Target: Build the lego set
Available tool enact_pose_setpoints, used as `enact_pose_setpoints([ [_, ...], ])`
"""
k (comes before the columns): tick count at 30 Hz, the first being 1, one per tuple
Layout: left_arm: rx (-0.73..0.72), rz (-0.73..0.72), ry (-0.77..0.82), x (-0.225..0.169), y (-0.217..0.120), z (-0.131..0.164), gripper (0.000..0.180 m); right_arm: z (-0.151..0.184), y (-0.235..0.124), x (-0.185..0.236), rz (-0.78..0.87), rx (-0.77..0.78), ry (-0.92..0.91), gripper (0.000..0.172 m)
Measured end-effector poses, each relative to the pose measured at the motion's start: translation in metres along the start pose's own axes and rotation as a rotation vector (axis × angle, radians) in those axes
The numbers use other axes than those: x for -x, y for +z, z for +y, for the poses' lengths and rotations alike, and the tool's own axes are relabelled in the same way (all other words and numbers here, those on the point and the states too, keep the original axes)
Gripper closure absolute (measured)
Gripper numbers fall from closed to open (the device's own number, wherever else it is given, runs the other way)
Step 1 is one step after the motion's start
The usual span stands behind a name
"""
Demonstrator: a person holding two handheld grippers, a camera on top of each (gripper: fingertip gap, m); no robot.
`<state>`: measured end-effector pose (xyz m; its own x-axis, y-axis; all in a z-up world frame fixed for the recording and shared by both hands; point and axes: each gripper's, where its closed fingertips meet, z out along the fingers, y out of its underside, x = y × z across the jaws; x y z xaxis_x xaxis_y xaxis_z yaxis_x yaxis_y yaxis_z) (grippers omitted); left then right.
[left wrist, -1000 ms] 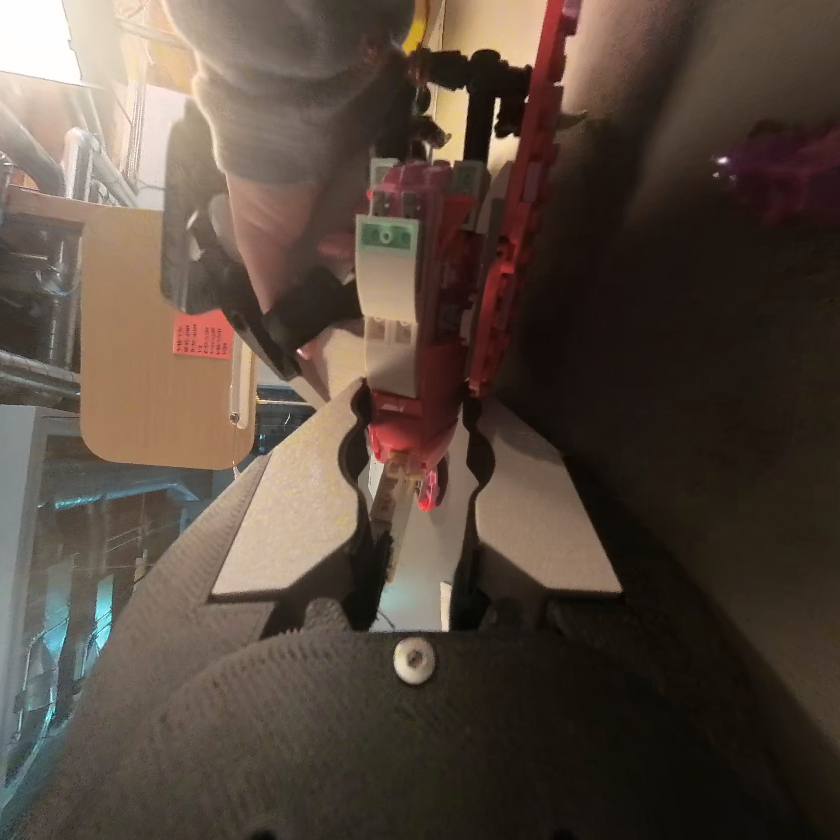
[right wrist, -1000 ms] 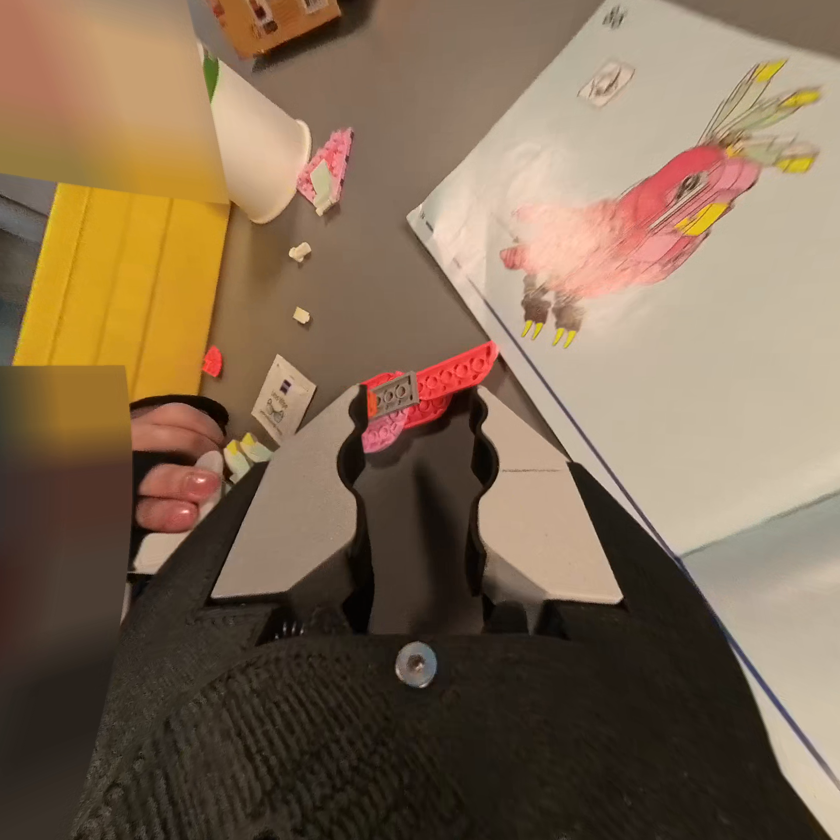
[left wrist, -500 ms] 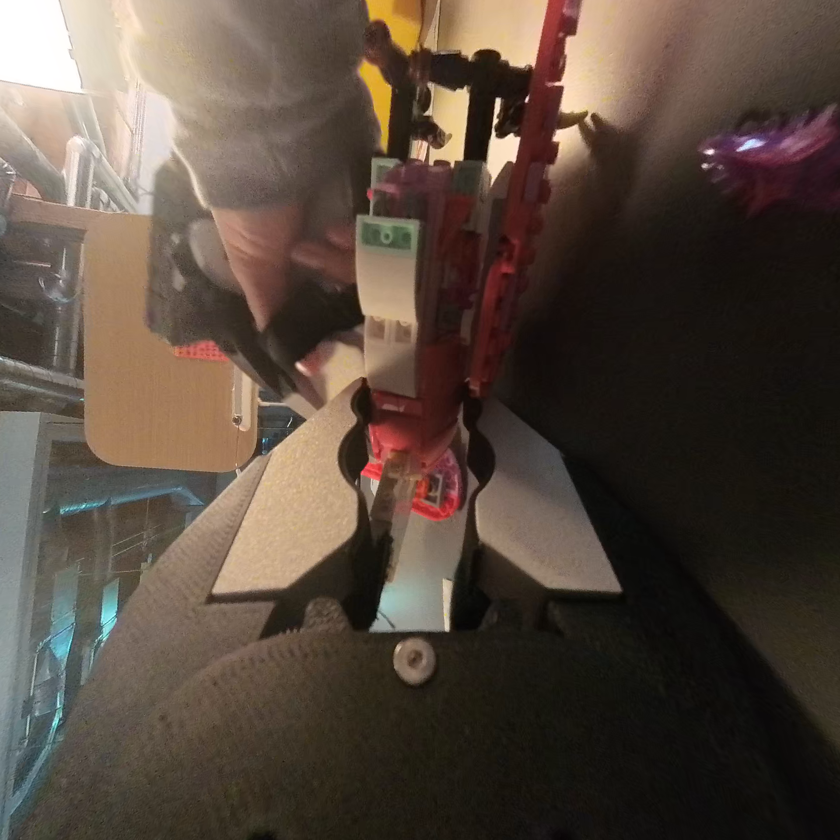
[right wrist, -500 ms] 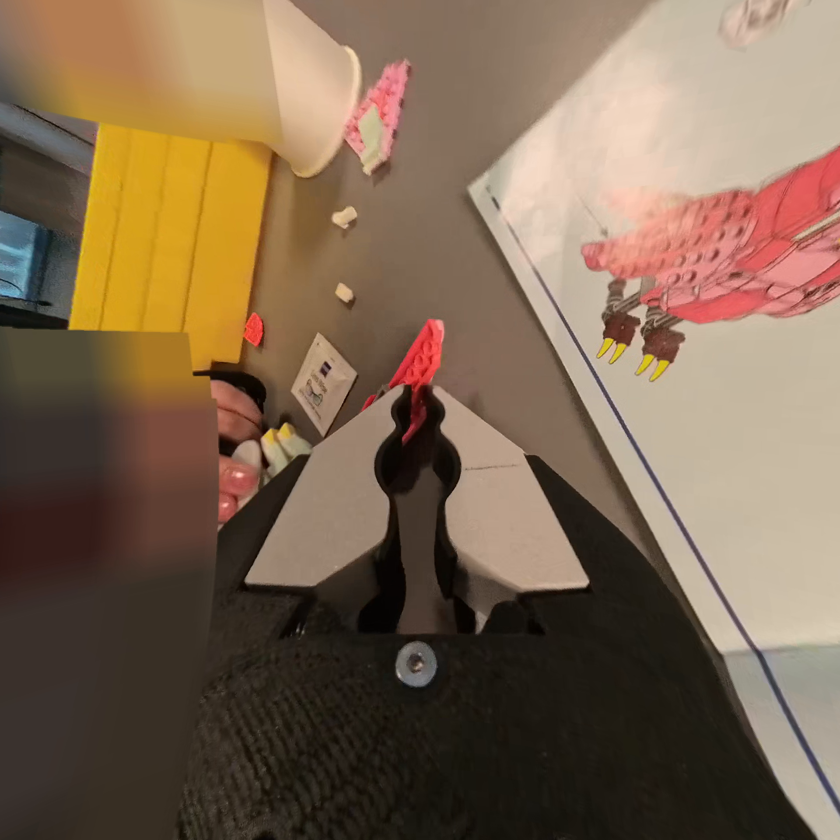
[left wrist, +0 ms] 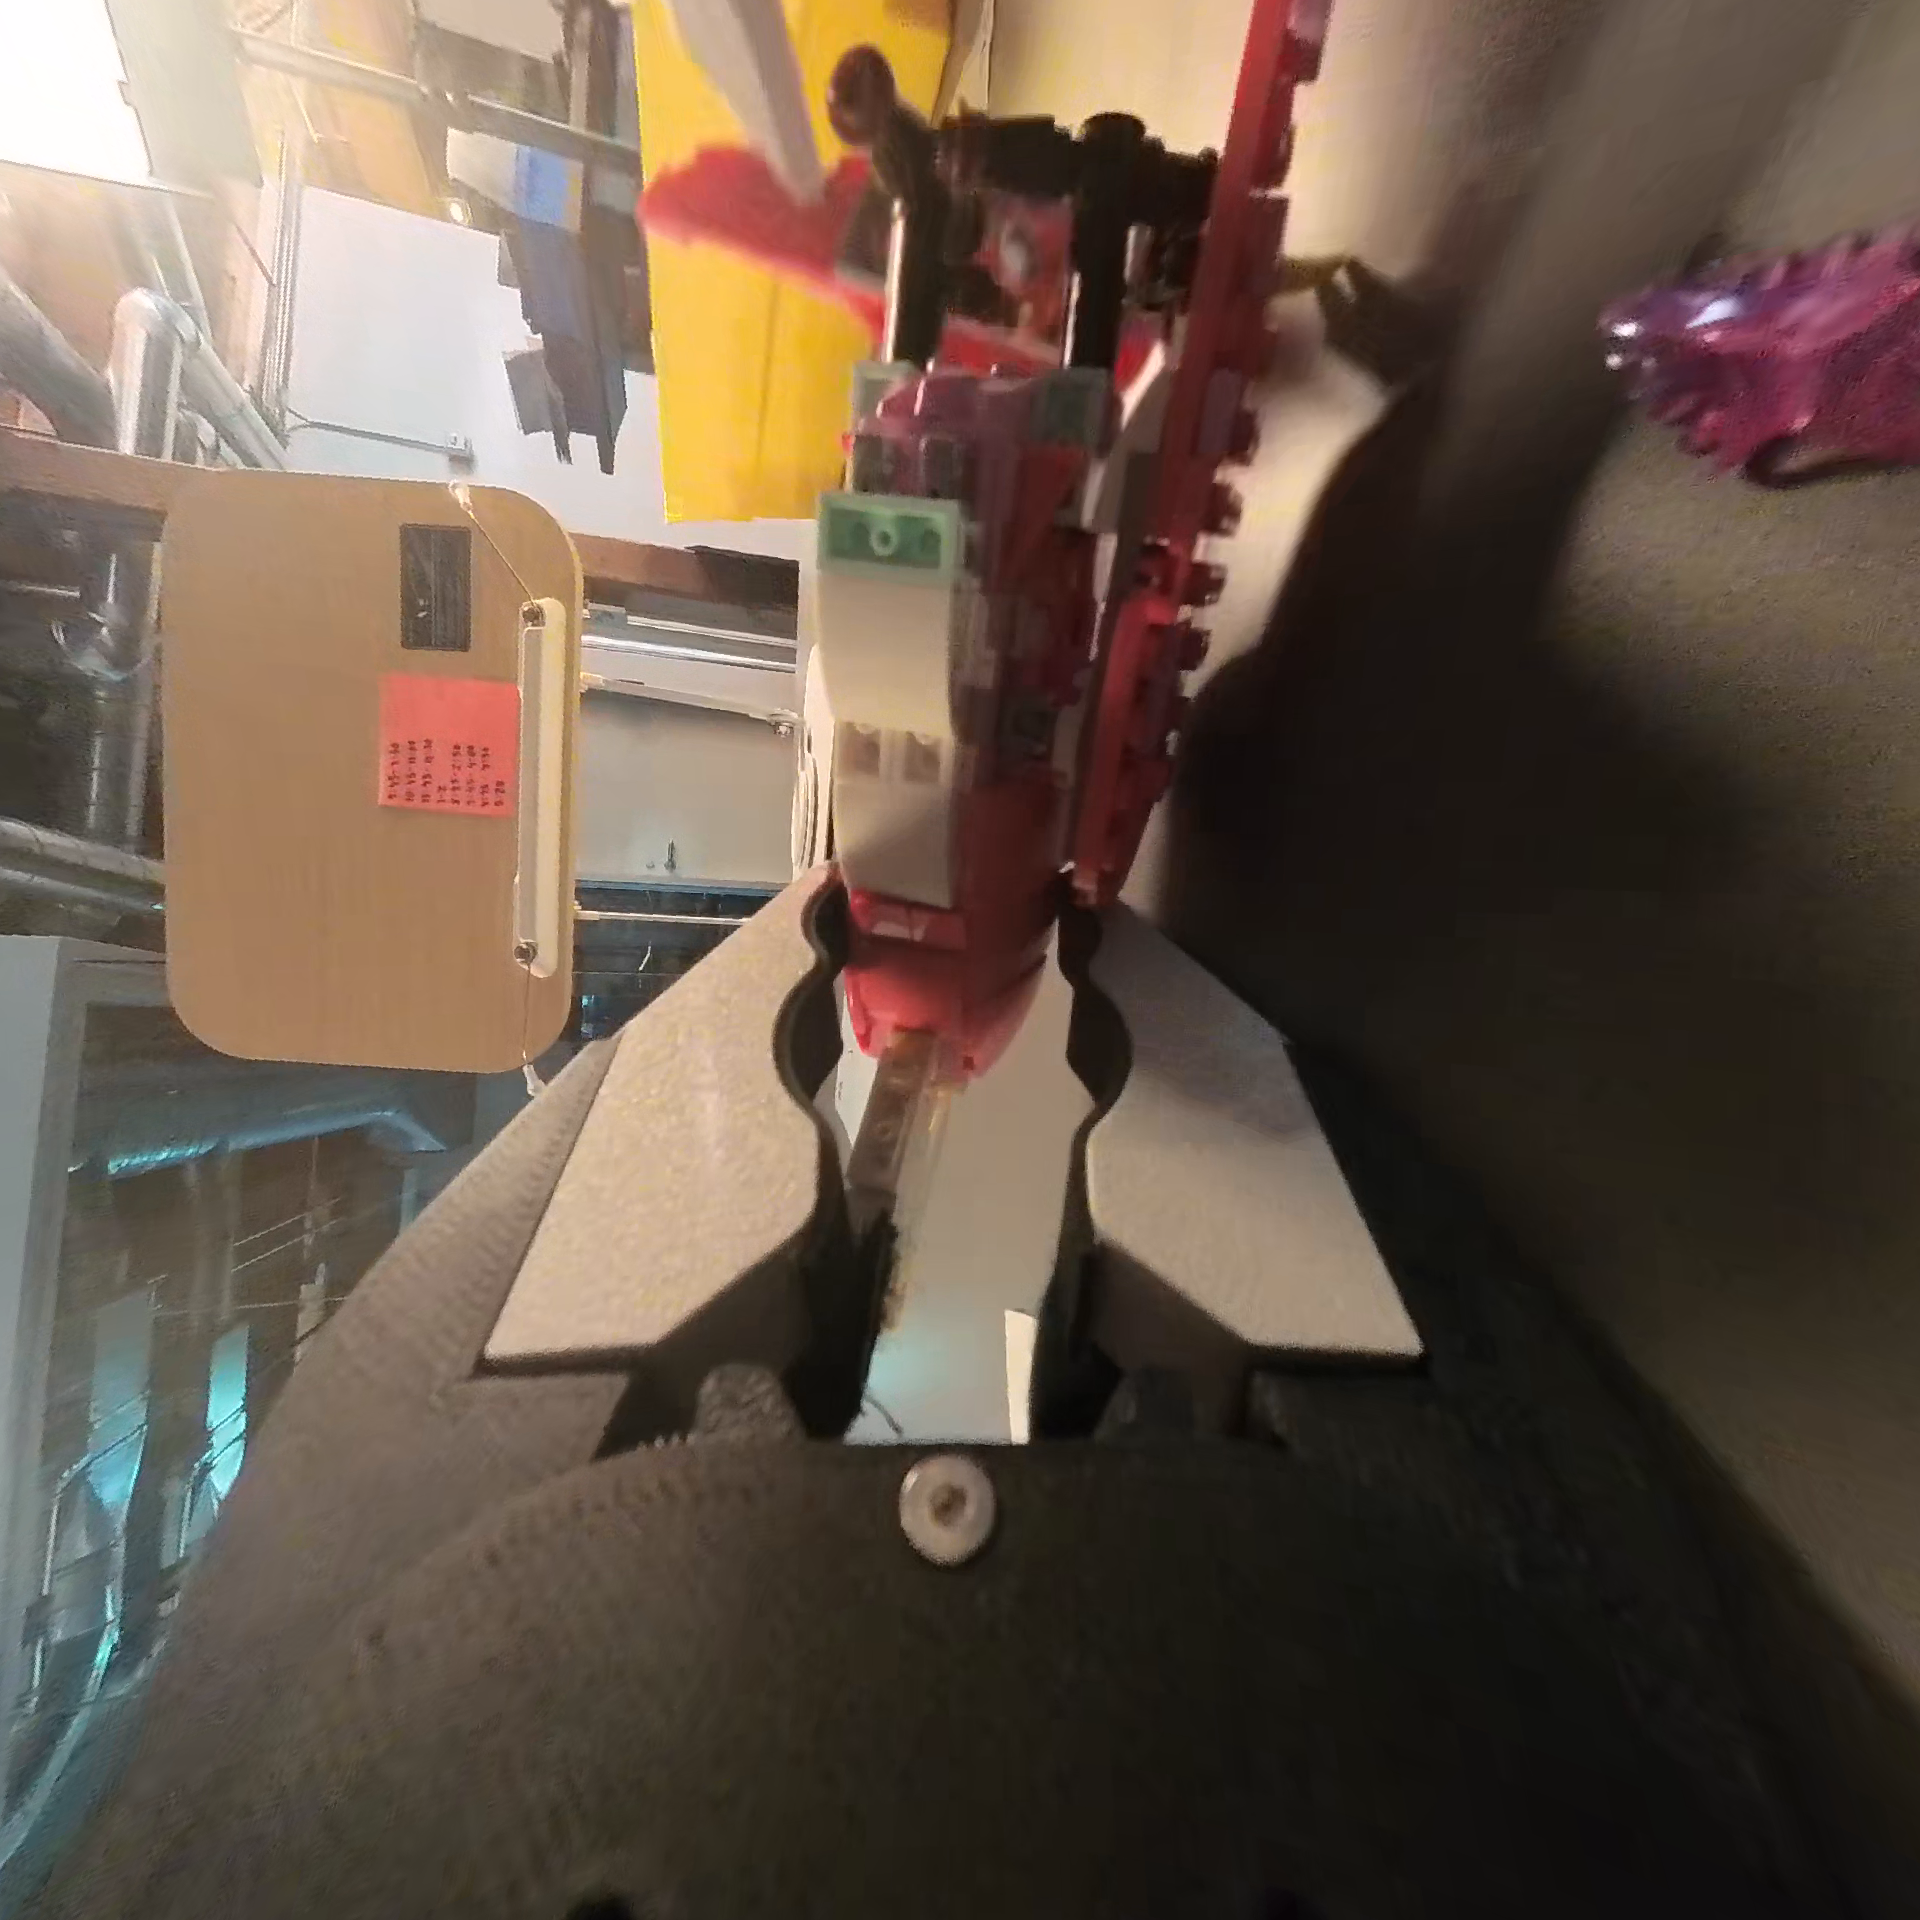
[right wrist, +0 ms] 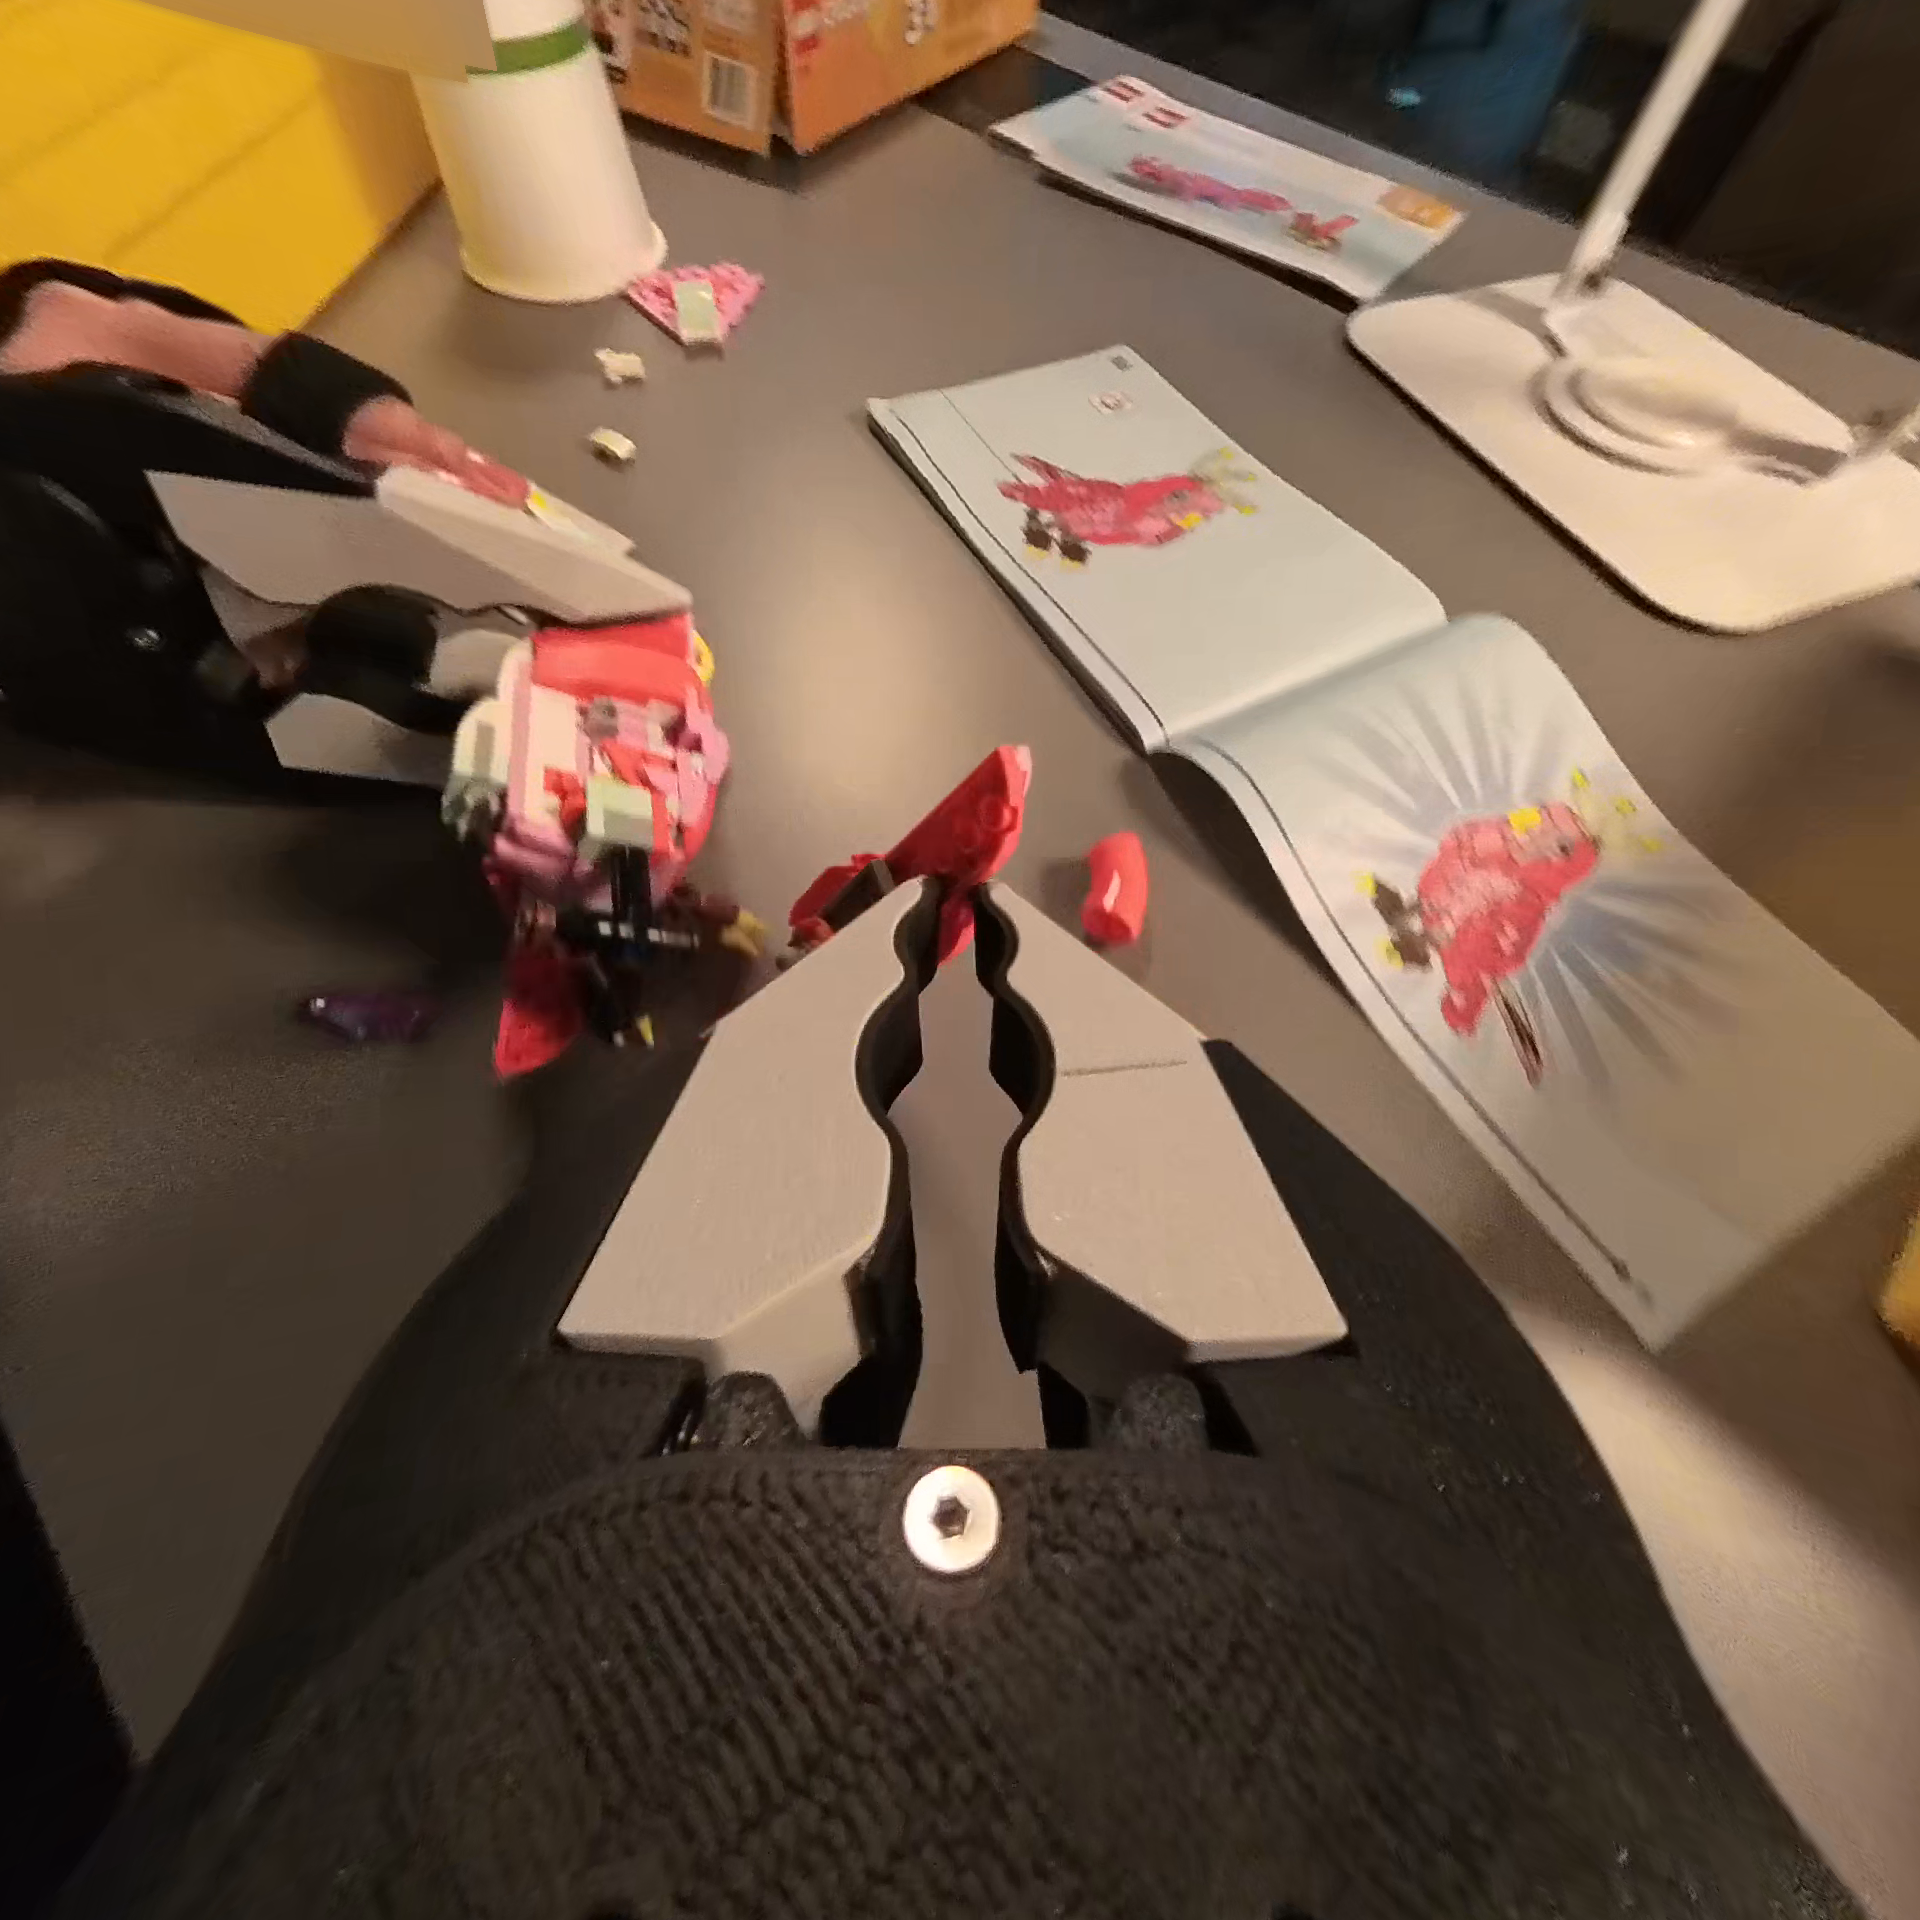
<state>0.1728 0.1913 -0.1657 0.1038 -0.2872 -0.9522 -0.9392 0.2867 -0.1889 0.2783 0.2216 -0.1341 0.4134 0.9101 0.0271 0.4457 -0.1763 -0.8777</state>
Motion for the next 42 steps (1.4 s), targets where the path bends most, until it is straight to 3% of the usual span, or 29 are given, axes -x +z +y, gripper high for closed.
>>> enact_pose_setpoints([
  [6,0.003,0.0,-0.005,0.0,0.0,0.001,0.141,0.033,-0.036,-0.003,0.029,0.041,0.158,0.166],
  [13,0.006,-0.001,-0.004,0.0,0.0,0.001,0.141,0.076,-0.055,-0.014,0.009,0.17,0.712,0.168],
  [19,0.008,-0.001,-0.003,0.001,0.0,0.001,0.141,0.098,-0.067,-0.01,0.074,0.255,0.851,0.17],
  [22,0.008,-0.001,0.0,0.001,0.0,0.001,0.141,0.101,-0.074,0.003,0.068,0.262,0.852,0.17],
  [27,0.007,-0.001,-0.002,0.001,0.0,0.001,0.141,0.112,-0.098,0.005,0.192,0.302,0.777,0.16],
  [32,0.008,-0.001,0.0,0.001,0.0,0.001,0.141,0.114,-0.1,0.033,0.107,0.361,0.754,0.17],
  [35,0.008,-0.001,-0.001,0.001,0.0,0.001,0.141,0.1,-0.083,0.062,-0.048,0.347,0.696,0.169],
  [37,0.008,-0.001,-0.001,0.001,0.0,0.001,0.141,0.085,-0.076,0.074,-0.132,0.317,0.618,0.167],
  [40,0.009,-0.001,0.003,0.0,0.0,0.001,0.141,0.066,-0.075,0.056,-0.085,0.251,0.399,0.164],
  [42,0.008,-0.001,0.005,0.0,0.0,0.001,0.141,0.064,-0.074,0.047,-0.082,0.258,0.274,0.149],
])
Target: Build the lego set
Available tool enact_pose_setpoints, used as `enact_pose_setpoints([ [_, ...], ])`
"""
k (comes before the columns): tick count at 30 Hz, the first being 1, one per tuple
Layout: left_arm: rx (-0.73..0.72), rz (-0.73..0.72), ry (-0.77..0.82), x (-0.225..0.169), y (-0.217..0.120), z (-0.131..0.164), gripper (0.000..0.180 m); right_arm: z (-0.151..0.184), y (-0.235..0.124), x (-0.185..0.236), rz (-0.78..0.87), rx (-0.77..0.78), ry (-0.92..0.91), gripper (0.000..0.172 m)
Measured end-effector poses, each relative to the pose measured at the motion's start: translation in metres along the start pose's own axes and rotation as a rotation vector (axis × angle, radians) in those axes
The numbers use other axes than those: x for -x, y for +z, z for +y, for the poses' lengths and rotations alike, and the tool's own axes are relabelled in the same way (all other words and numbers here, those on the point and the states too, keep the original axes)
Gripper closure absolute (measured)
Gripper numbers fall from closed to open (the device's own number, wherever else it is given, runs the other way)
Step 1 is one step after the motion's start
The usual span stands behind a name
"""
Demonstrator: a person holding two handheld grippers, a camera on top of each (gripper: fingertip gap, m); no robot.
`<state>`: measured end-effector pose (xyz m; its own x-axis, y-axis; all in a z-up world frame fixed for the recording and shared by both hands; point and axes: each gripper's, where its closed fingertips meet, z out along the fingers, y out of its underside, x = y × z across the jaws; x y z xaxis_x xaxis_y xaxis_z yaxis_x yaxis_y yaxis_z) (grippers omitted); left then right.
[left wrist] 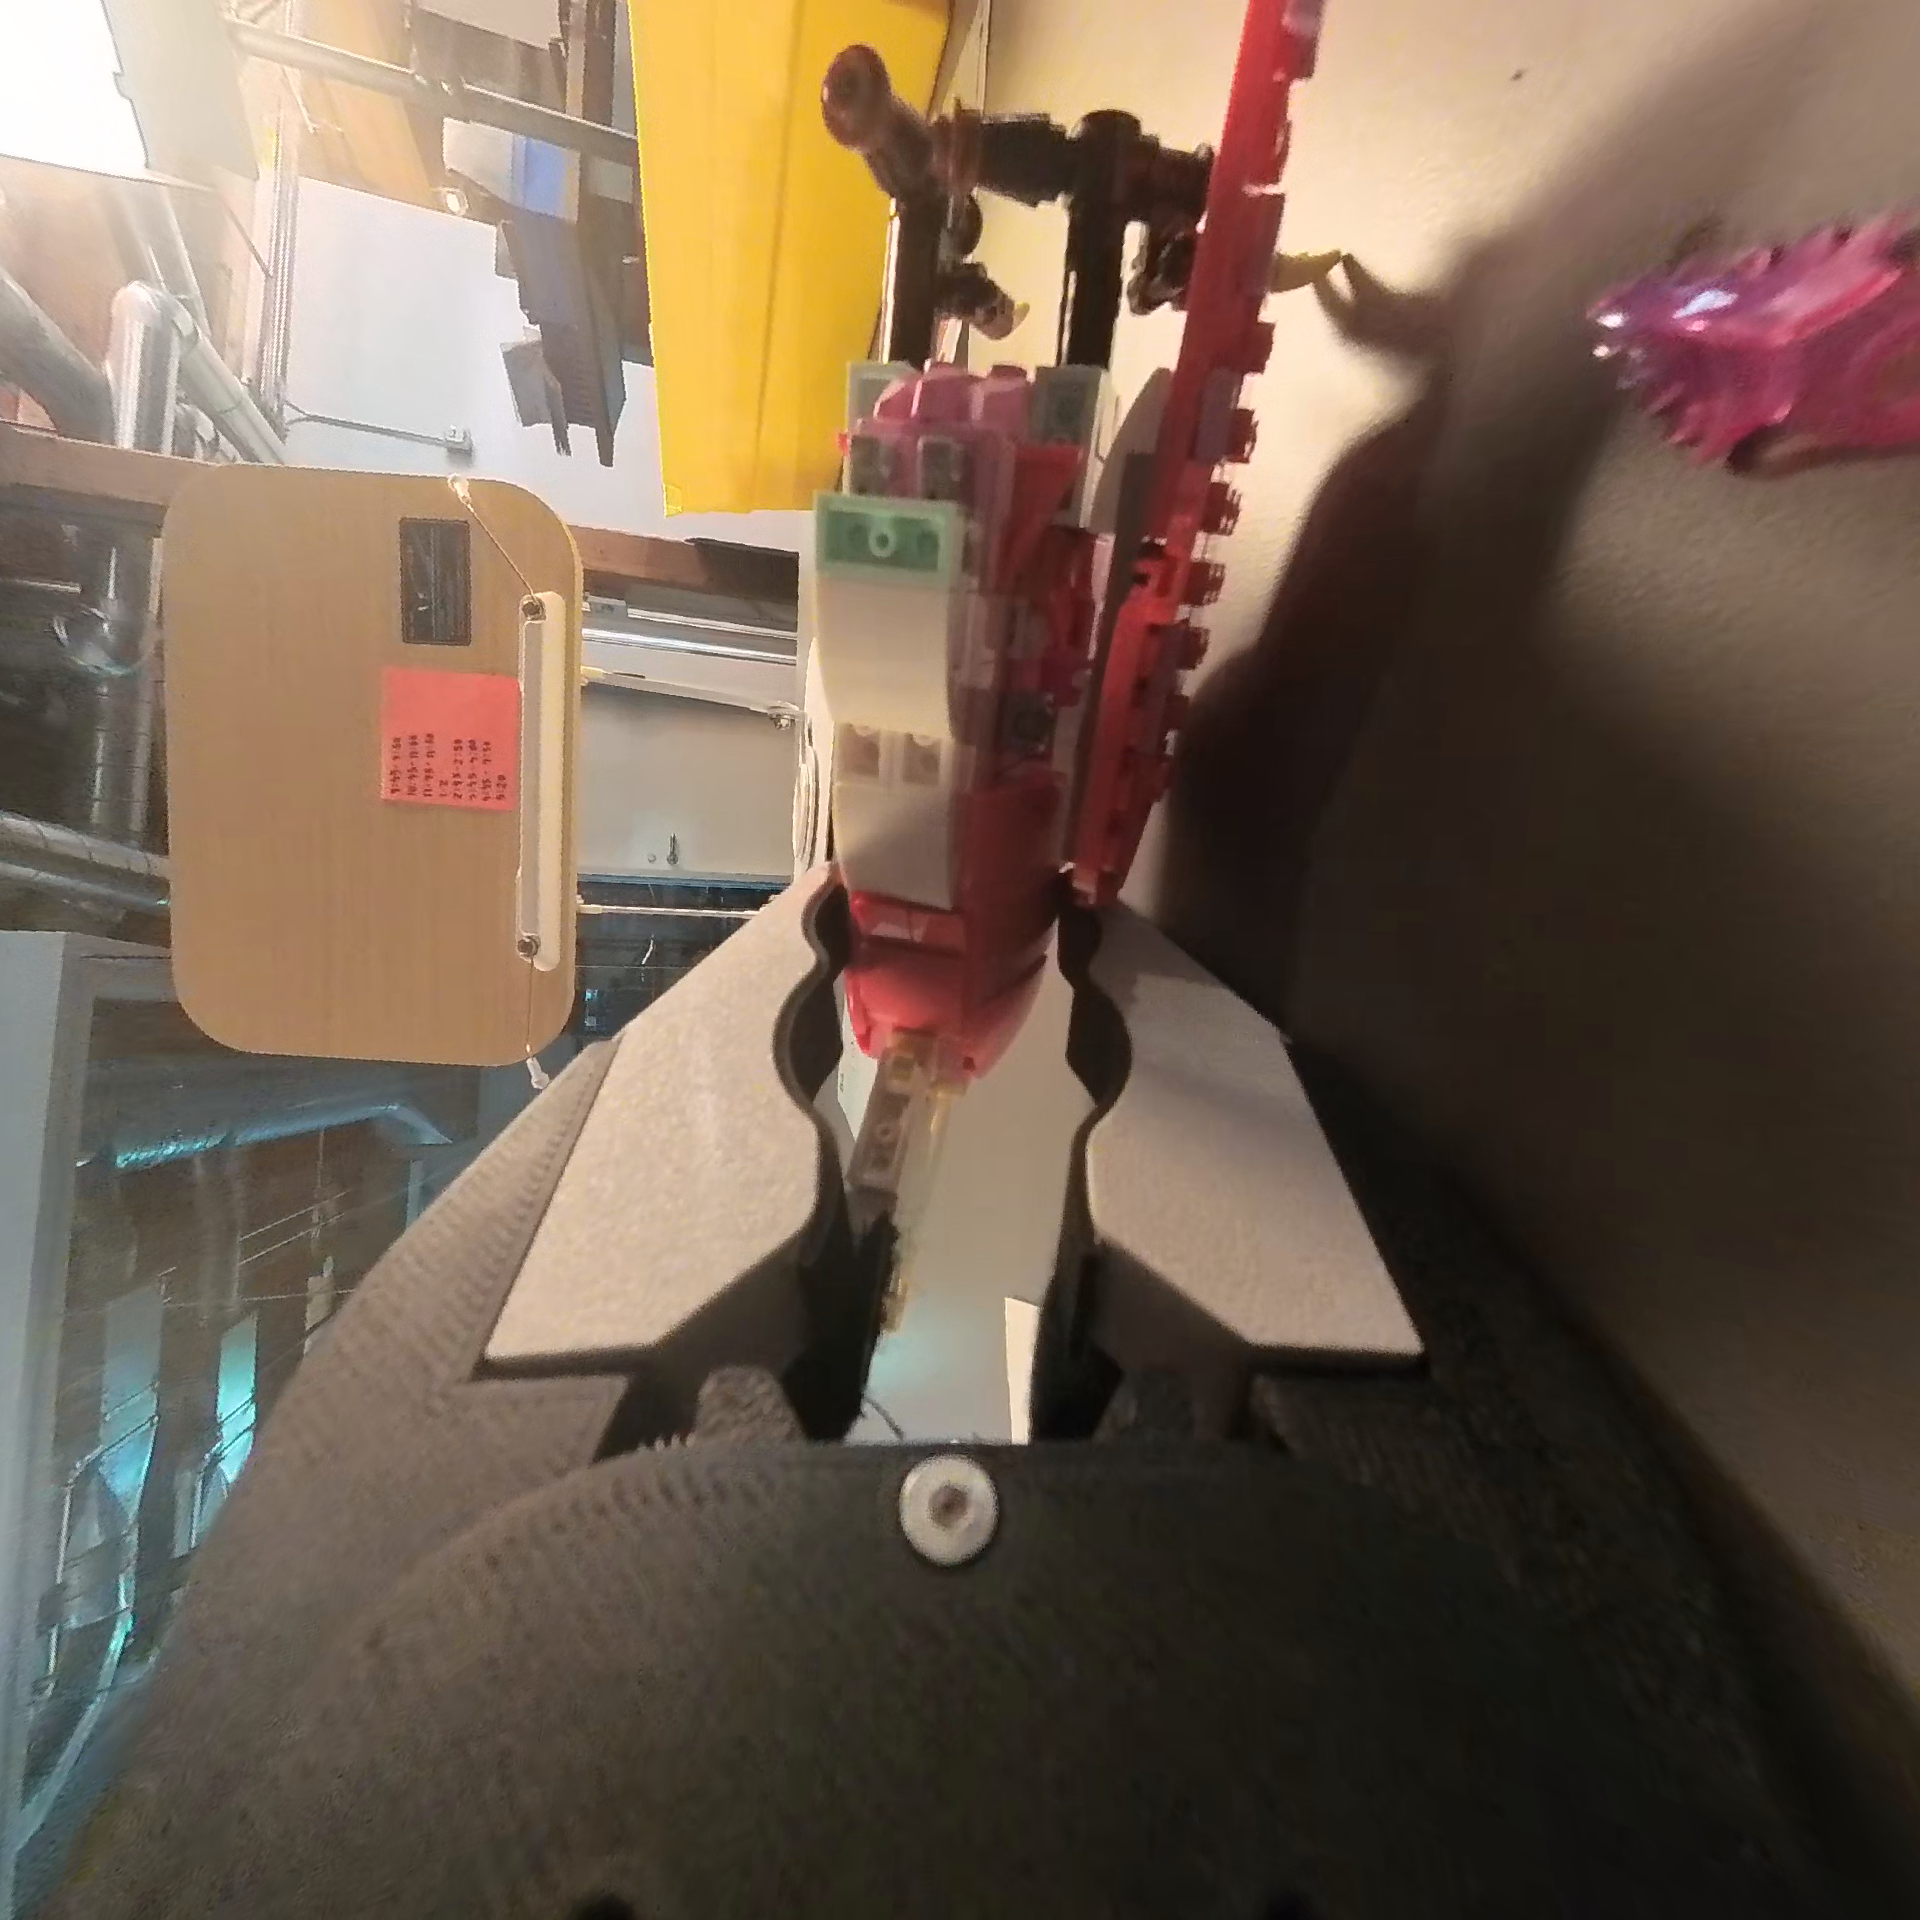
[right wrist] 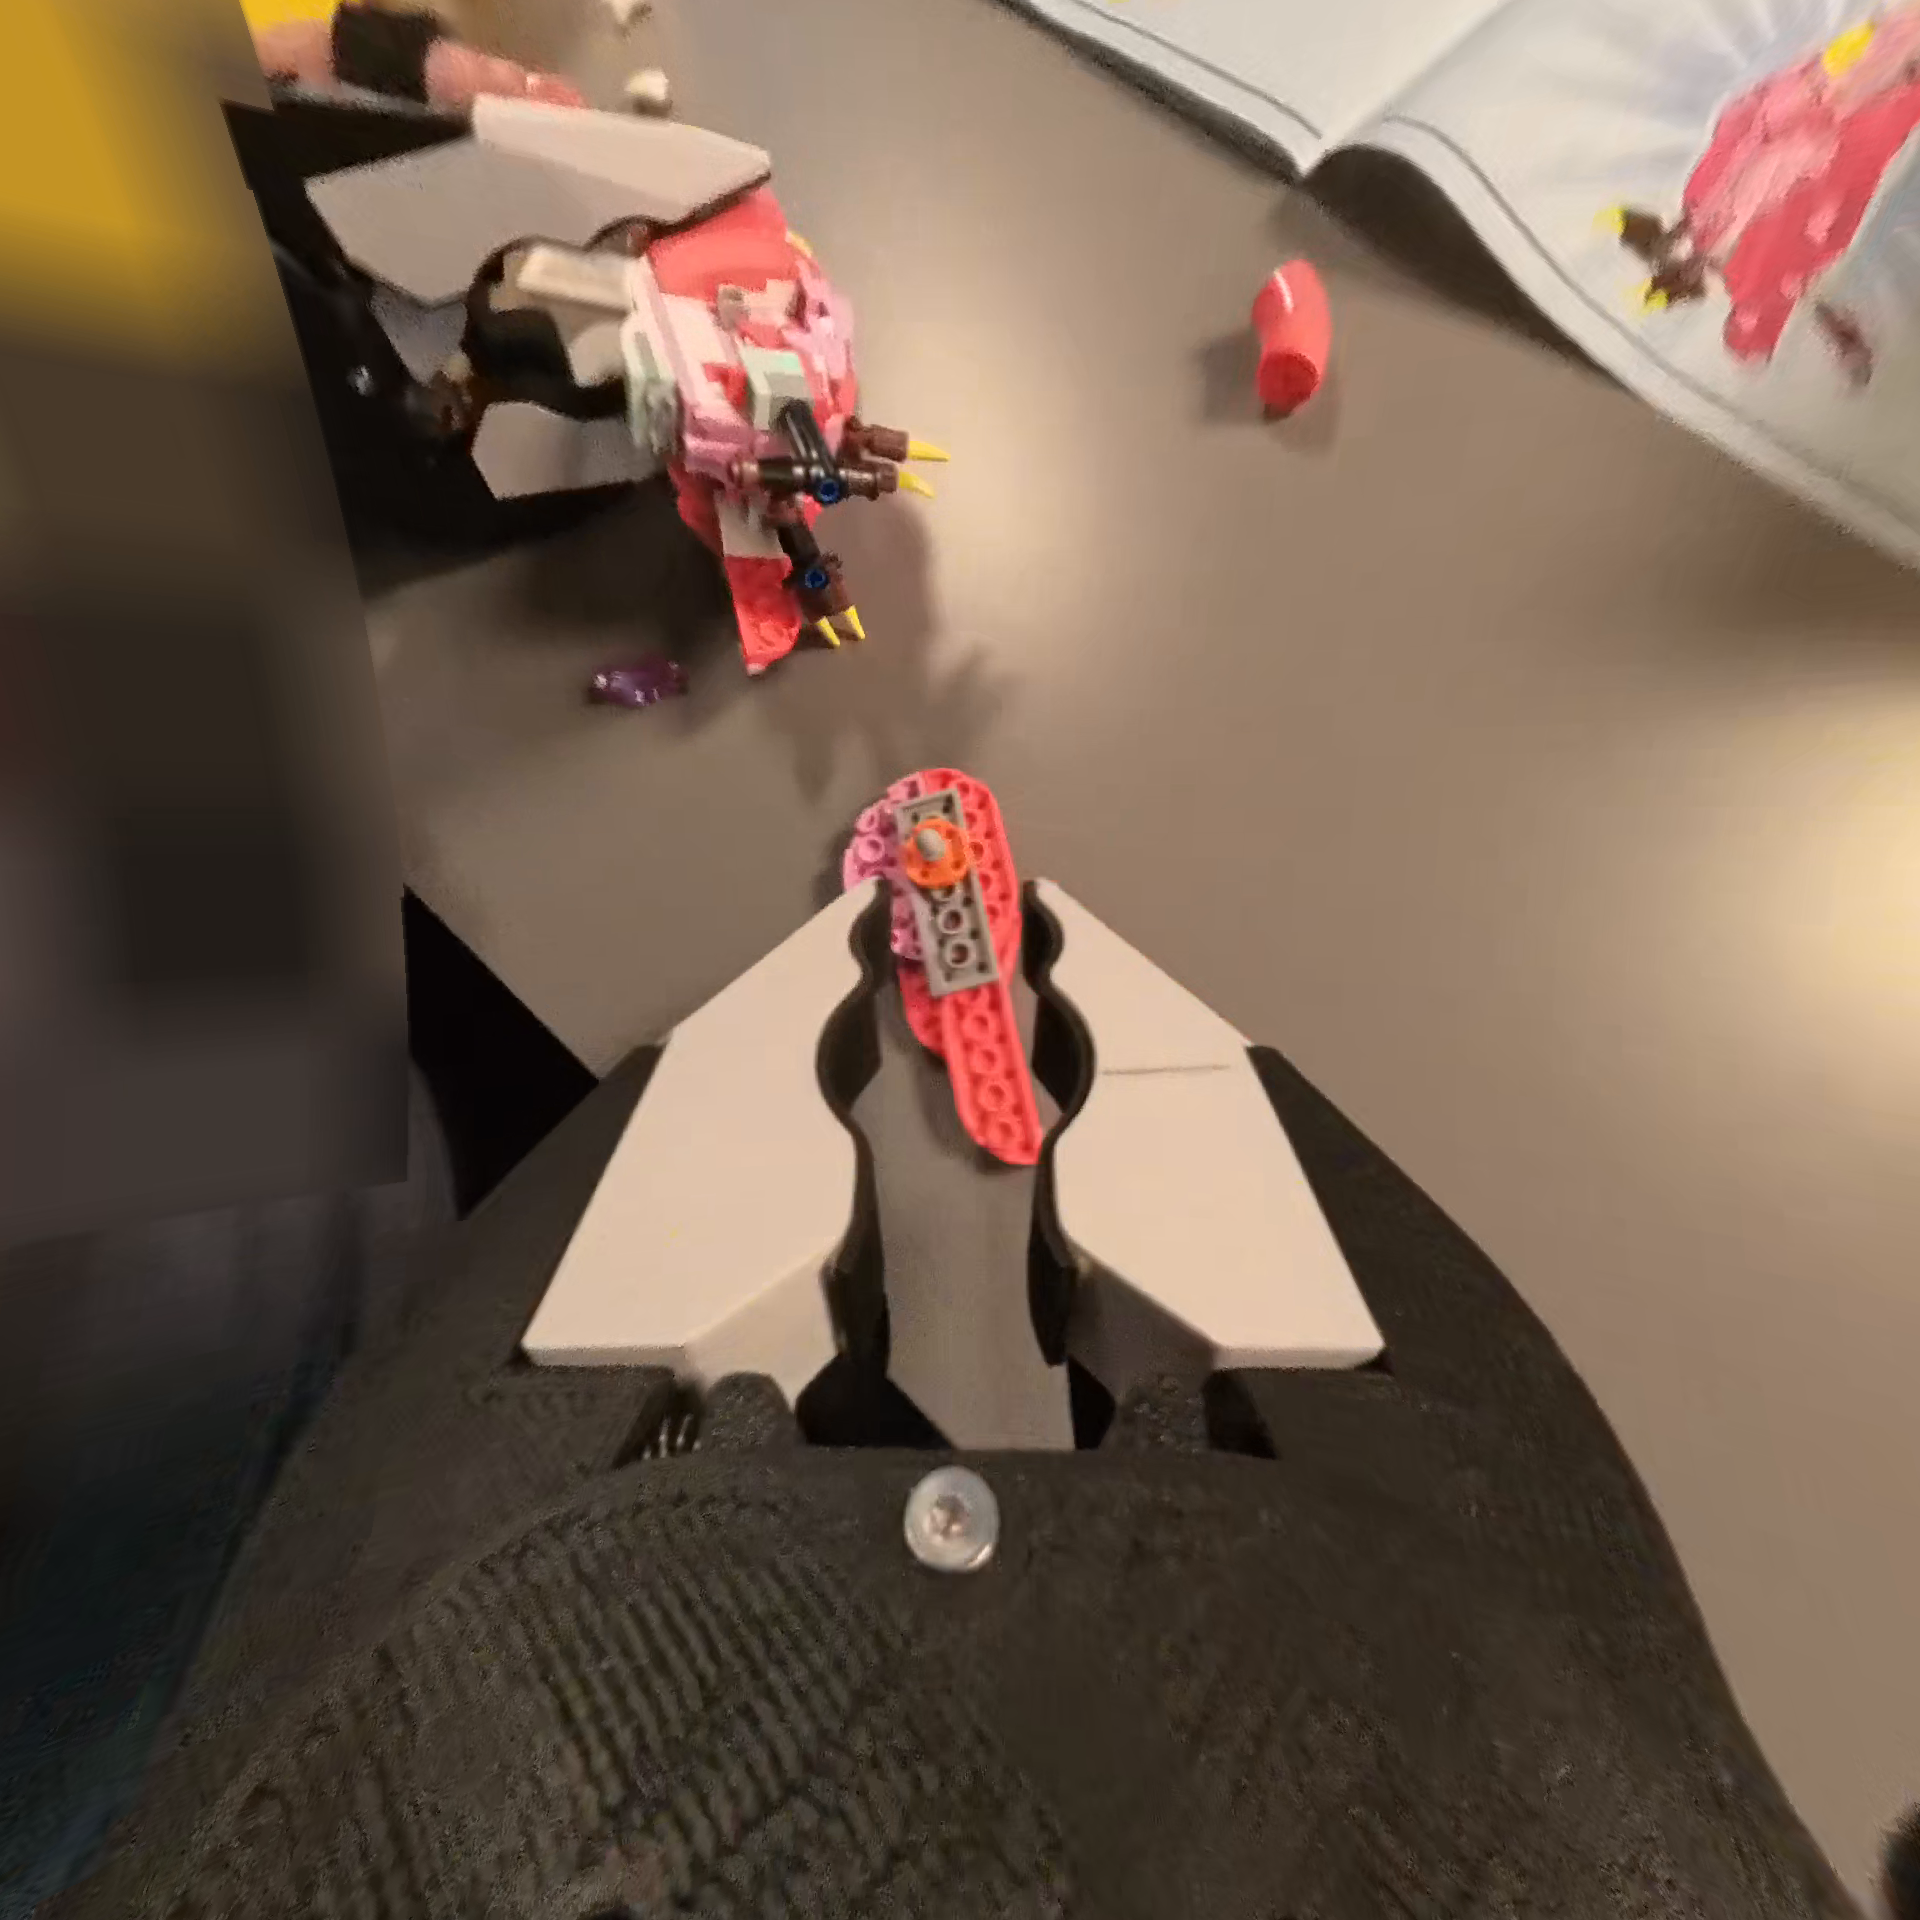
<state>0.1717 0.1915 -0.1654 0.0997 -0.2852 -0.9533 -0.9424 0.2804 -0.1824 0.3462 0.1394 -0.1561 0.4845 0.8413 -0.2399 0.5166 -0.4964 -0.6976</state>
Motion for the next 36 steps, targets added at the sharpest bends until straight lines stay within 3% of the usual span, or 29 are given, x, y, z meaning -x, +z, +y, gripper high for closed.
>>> enact_pose_setpoints([
  [4,0.0,0.0,0.002,0.0,0.0,0.0,0.141,0.018,0.011,-0.003,-0.04,0.17,-0.056,0.131],
  [7,0.0,0.001,0.002,0.0,0.0,0.0,0.141,0.026,0.019,-0.005,-0.038,0.249,-0.094,0.143],
  [12,-0.001,0.001,0.002,0.0,-0.001,0.0,0.141,0.022,0.025,0.002,-0.09,0.288,-0.045,0.143],
  [15,-0.001,0.001,0.002,0.0,-0.001,0.0,0.141,0.023,0.028,0.008,-0.067,0.325,-0.11,0.145],
  [19,-0.002,0.001,0.001,0.0,-0.001,0.0,0.141,0.015,0.031,0.011,0.084,0.303,-0.322,0.148],
  [24,-0.002,0.001,0.001,0.0,-0.001,-0.001,0.141,0.001,0.03,0.013,0.422,0.225,-0.806,0.152],
  [28,-0.001,0.0,0.003,0.0,-0.001,-0.001,0.141,0.001,0.028,0.022,0.599,0.188,-1.145,0.159],
  [36,0.001,0.0,0.003,0.0,-0.001,-0.001,0.141,0.007,0.03,0.031,0.593,0.137,-1.154,0.159],
])
